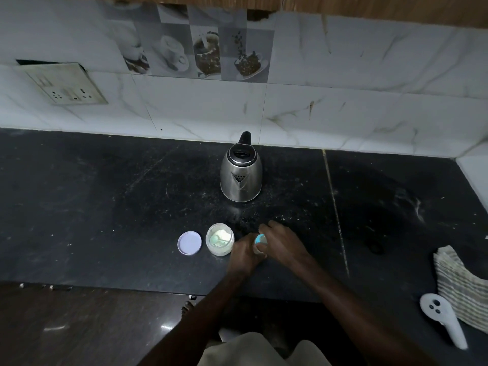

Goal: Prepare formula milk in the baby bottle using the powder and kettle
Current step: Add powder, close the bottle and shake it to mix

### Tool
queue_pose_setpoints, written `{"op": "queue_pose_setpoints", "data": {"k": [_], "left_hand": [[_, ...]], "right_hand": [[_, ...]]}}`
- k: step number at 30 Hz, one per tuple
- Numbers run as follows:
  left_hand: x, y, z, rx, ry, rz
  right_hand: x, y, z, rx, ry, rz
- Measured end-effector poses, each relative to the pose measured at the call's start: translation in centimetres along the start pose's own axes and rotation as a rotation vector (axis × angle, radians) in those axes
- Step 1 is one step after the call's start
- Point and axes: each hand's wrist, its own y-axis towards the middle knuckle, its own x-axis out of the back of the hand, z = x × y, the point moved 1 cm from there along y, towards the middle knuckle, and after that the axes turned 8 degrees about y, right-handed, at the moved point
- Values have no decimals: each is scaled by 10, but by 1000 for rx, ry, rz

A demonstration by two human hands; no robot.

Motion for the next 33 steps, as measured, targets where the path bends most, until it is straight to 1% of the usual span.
{"op": "queue_pose_setpoints", "data": {"k": [2,4,6,9,11,18,23,25,30,33], "left_hand": [[-2,1,3,5,0,5],[-3,2,4,-7,-4,-12],[-1,3,3,-12,-12,-18],[-1,0,1,18,-60,-10],[-1,-1,0,2,-72,-13],[-1,0,1,-25,-17,-28],[-3,0,6,-24,-31,-28],[-3,0,5,-22,-40,-29],[-1,0,3,-51,-22,-52],[-2,-1,4,-64,-26,-66]], "right_hand": [[0,0,1,-11,-53,11],[2,1,-1,-21,-56,50],[4,1,-4,6,-26,82],[1,-3,-8,78,71,83],[1,-4,-9,87,81,75],[6,0,-5,-4,-30,55],[3,-1,-11,126,-6,93],[3,-1,-11,129,-2,89],[6,4,-7,147,-105,91],[5,3,-9,182,-96,89]]}}
